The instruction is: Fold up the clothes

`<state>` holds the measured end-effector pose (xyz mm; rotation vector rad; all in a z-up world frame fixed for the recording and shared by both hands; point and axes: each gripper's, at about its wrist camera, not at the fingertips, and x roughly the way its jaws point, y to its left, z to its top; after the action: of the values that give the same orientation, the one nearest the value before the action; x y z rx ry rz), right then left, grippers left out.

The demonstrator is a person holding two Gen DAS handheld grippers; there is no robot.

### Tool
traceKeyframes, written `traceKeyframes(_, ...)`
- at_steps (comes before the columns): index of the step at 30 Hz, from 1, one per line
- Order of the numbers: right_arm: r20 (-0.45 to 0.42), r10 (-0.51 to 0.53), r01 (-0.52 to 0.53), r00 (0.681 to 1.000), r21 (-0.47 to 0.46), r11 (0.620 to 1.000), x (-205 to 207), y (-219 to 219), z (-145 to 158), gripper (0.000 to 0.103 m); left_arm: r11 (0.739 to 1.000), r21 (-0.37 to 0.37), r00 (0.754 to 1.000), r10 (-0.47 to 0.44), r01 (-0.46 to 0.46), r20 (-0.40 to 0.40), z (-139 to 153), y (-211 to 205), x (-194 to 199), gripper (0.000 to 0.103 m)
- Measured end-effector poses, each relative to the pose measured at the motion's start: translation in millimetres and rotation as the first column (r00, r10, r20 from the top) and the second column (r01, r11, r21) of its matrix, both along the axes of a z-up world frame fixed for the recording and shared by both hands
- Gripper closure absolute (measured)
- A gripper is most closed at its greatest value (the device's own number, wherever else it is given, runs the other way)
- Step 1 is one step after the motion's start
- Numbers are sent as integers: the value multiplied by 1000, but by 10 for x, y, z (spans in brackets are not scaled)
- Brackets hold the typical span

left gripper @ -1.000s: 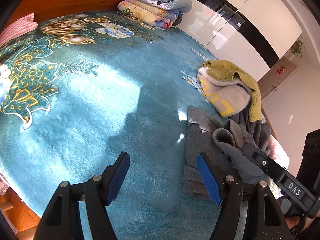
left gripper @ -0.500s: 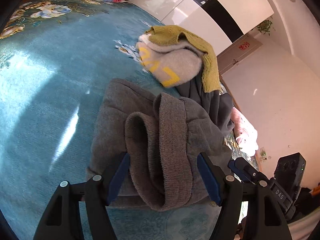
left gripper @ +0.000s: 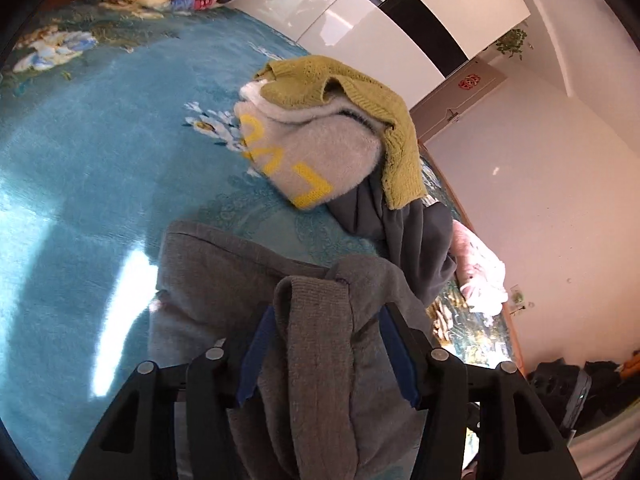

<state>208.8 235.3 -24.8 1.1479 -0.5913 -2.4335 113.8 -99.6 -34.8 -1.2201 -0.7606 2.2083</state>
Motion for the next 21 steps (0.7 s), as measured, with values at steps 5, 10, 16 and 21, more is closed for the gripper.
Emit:
traceKeyframes(5, -6, -12, 12, 1000, -13, 1000, 40, 82, 38, 50, 989, 150, 995, -10, -6, 100, -204, 13, -164, 51)
traceKeyframes(10, -25, -42, 40, 999, -44, 998, 58, 186, 68, 50, 979, 205, 997, -13, -3, 80, -99, 24, -14, 99)
traceKeyframes(16, -64, -43, 39, 997, -68, 997, 96, 220, 184, 50, 963, 259, 995, -47, 67, -83, 505, -95, 228, 99)
traceKeyframes(21, -89, -22, 17, 996, -57, 998, 93, 189, 228, 50, 991, 113, 997, 65, -69, 35, 107, -440, 273, 99)
